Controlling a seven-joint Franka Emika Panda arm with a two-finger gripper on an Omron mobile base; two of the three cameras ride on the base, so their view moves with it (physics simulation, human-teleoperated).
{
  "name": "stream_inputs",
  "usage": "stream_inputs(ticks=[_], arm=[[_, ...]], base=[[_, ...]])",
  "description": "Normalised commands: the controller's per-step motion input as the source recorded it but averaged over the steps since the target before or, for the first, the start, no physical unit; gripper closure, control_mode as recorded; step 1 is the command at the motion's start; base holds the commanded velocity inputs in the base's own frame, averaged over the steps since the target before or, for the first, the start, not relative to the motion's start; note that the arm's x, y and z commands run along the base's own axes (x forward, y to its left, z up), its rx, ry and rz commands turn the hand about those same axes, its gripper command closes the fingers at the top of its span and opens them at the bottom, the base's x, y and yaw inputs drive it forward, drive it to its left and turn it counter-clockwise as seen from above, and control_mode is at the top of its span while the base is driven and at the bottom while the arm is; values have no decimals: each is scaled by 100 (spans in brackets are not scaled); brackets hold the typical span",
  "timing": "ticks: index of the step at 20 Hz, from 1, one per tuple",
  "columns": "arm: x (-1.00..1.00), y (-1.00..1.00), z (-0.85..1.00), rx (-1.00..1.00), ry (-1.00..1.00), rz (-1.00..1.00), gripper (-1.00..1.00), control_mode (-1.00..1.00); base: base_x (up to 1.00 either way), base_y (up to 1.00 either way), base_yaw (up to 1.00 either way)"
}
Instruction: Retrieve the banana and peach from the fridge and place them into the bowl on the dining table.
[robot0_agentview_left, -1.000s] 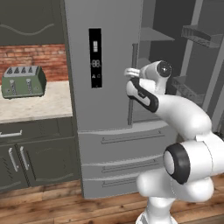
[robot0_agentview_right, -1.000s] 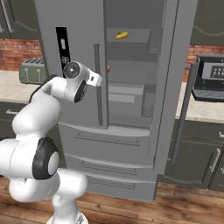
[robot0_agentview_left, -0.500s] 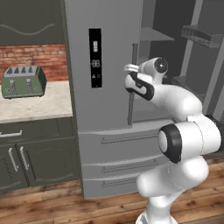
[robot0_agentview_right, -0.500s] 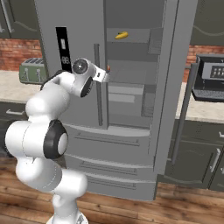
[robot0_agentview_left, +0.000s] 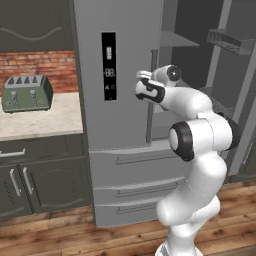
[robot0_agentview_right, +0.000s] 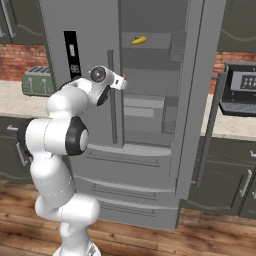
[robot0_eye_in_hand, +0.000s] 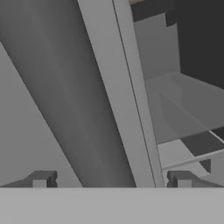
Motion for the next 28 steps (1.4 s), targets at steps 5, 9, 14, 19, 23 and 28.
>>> stream_inputs(ticks=[5, 9, 14, 19, 23, 28], arm=[[66, -6, -24, 0, -7, 0, -100, -100], [70, -11, -13, 0, -1, 1, -100, -100], [65, -5, 2, 0, 7, 0, 100, -100], [10, 0, 26, 0, 31, 0, 100, -100], [-26, 21, 35, 0, 41, 0, 100, -100], [-80, 70, 3, 0, 18, 0, 100, -100]], base=[[0, 0, 0], [0, 0, 0], [0, 0, 0], [0, 0, 0], [0, 0, 0], [0, 0, 0]])
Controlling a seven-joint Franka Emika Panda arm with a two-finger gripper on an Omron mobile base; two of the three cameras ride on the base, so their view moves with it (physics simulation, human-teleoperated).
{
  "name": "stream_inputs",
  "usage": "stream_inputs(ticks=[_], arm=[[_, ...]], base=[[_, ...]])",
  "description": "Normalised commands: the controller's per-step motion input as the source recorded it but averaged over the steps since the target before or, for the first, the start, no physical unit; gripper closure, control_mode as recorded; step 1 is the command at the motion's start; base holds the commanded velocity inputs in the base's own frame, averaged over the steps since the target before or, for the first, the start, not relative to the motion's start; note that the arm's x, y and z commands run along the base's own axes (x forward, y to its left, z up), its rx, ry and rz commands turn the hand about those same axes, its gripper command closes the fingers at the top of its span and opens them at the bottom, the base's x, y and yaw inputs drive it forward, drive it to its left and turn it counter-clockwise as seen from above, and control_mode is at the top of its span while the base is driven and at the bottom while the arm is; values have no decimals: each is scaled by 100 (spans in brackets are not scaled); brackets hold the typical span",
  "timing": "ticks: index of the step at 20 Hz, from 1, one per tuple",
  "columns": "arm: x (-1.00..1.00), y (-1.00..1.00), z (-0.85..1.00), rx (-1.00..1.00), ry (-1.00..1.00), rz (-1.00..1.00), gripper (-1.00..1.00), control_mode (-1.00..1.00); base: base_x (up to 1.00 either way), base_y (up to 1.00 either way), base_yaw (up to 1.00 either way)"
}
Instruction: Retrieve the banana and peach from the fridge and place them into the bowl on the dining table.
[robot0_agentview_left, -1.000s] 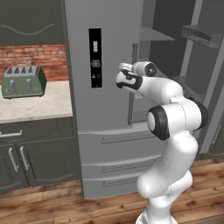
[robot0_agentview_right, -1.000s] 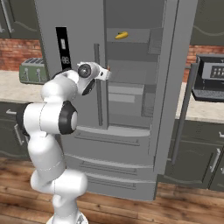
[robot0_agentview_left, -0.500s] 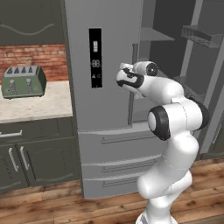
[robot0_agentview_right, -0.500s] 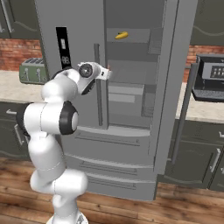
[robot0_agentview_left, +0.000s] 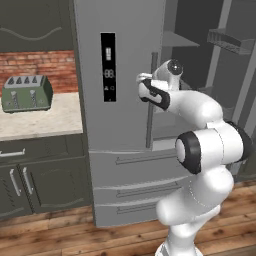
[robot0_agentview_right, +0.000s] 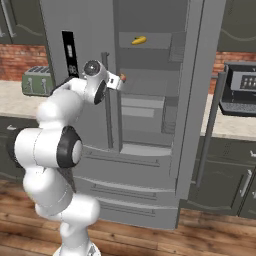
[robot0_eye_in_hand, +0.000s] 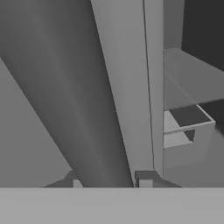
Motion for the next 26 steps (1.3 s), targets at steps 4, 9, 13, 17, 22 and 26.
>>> stream_inputs(ticks=[4, 9, 13, 17, 22, 26], arm=[[-93, 96, 0, 0, 4, -3, 100, -100], [-100, 99, 0, 0, -4, -10, 100, -100], [-99, 82, 7, 1, -11, -12, 100, -100], [-88, 57, 36, 0, -1, -9, 100, -100], [-93, 17, 69, 1, 2, -6, -100, -100], [-88, 0, 82, 12, 6, -5, -100, -100]], base=[[0, 0, 0], [0, 0, 0], [0, 0, 0], [0, 0, 0], [0, 0, 0], [0, 0, 0]])
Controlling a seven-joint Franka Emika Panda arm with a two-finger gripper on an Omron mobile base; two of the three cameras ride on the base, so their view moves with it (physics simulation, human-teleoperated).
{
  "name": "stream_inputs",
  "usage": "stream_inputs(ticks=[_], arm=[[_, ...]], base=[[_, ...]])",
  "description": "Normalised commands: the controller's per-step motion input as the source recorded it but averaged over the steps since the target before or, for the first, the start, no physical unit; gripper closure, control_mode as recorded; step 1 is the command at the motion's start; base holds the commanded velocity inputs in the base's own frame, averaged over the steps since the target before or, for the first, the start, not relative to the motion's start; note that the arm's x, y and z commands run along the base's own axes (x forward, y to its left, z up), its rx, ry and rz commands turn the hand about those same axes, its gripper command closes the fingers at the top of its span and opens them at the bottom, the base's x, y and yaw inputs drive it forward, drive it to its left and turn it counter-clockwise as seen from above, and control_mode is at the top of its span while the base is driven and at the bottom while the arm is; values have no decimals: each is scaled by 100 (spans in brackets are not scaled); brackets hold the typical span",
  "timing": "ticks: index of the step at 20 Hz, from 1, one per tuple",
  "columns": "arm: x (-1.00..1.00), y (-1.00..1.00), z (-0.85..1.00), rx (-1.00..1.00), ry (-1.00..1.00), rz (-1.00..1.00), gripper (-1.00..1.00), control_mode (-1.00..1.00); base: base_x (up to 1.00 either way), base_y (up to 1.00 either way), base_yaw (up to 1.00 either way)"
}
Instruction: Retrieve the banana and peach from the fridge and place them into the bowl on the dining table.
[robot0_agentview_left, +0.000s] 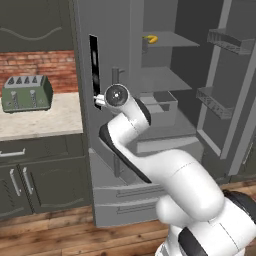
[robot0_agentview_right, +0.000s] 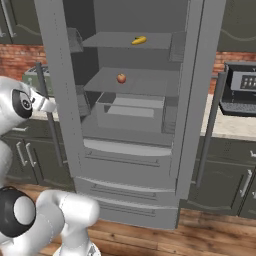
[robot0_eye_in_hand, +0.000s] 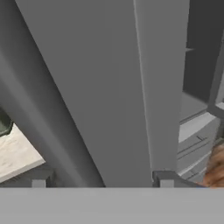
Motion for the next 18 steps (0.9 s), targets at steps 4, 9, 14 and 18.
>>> stream_inputs(ticks=[4, 9, 14, 18], arm=[[-95, 12, 44, 25, 7, -1, -100, -100], [-100, 43, 10, 17, 1, 10, -100, -100], [-98, 11, 22, 18, -1, 14, -100, -100], [-54, -85, 32, 44, -6, -7, -100, -100]], base=[[0, 0, 0], [0, 0, 0], [0, 0, 0], [0, 0, 0]])
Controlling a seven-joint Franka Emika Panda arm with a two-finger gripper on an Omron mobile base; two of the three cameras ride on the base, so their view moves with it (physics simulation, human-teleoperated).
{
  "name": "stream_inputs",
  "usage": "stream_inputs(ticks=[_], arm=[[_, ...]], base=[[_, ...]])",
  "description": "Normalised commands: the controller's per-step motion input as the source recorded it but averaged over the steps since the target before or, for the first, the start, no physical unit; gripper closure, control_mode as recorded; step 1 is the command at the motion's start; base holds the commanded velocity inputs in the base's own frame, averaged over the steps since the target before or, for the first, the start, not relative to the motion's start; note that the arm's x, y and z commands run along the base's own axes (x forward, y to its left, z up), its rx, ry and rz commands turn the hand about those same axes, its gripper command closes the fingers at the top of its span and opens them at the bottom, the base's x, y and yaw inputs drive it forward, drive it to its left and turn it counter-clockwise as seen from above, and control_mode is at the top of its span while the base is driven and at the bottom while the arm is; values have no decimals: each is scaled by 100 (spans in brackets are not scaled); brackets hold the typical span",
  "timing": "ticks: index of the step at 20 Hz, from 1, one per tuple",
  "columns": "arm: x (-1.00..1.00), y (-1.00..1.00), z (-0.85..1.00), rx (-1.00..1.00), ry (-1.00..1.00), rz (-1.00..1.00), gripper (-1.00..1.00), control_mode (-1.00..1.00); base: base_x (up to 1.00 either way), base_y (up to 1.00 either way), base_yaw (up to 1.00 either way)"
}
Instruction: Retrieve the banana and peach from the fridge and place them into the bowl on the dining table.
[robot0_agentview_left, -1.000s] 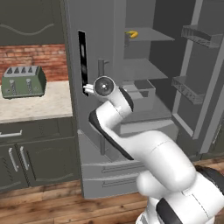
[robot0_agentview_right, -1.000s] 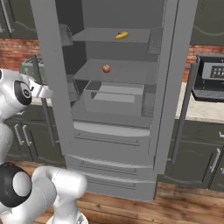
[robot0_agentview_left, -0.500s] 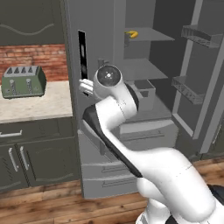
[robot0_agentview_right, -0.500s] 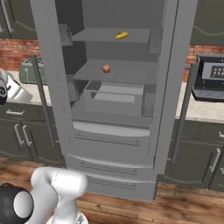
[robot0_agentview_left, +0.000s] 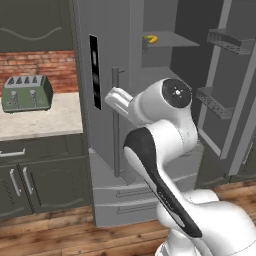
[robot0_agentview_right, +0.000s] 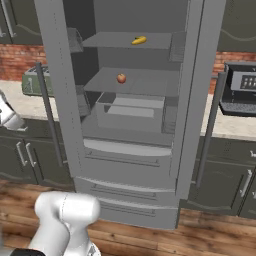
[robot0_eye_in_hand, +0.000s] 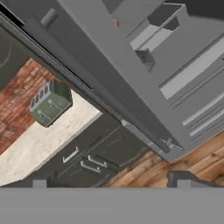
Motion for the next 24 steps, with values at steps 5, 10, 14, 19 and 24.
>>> stream_inputs(ticks=[5, 10, 14, 19, 24], arm=[[-4, -100, 2, 63, -4, -17, -100, -100], [0, -72, 0, 61, -1, -7, -100, -100], [-1, -44, 0, 45, -2, 0, -100, -100], [0, -34, 30, 22, 0, 0, -100, -100], [24, -16, 24, 1, 0, 0, -100, -100]], base=[[0, 0, 0], [0, 0, 0], [0, 0, 0], [0, 0, 0], [0, 0, 0]])
